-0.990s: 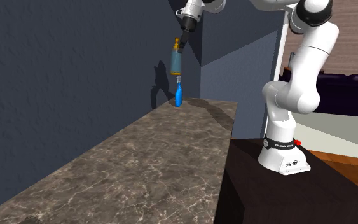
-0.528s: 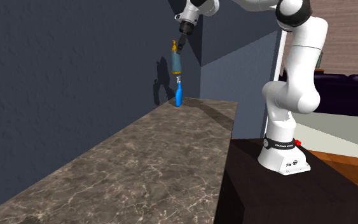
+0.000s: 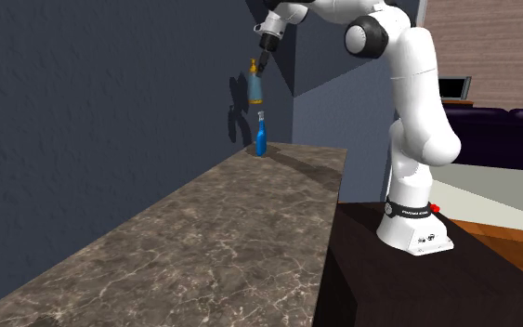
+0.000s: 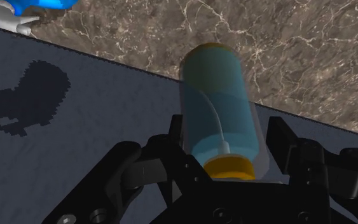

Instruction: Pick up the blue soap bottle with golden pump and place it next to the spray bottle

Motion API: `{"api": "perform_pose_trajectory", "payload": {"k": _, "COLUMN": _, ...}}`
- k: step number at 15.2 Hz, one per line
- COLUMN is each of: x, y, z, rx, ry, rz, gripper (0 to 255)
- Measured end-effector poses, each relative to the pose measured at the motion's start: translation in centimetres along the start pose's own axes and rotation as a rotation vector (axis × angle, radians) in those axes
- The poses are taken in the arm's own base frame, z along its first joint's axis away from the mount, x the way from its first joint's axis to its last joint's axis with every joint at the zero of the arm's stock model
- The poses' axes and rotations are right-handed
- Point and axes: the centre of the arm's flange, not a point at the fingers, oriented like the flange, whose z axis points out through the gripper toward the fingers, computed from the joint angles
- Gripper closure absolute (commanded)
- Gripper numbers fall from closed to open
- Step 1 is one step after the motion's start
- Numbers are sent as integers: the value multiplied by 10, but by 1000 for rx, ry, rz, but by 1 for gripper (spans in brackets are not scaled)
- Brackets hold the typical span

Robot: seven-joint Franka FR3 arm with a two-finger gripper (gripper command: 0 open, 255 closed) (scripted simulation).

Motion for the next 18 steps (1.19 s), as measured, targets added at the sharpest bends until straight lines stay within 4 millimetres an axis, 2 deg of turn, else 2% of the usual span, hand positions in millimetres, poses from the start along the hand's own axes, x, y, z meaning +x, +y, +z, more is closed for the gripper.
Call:
{"api": "perform_pose_trajectory", "payload": {"k": 3, "x": 2, "y": 38, "z": -8, "rx": -2, "ry": 1, "rz": -2, "gripper": 255}}
{"api": "perform_pose_trajectory", "payload": {"k": 5, "x": 6, "y": 63, "z": -7, "rx": -2, "ry": 1, "rz": -2, "gripper": 255}}
{"api": "perform_pose_trajectory", "payload": {"k": 6, "x": 4, "y": 69, "z": -4, "rx": 1, "ry": 1, "rz": -2, "gripper": 255}}
{"api": "perform_pose_trajectory", "payload": {"k": 18, "x": -15, "y": 80, "z": 52, "rx": 5, "ry": 1, "rz": -4, "gripper": 255}}
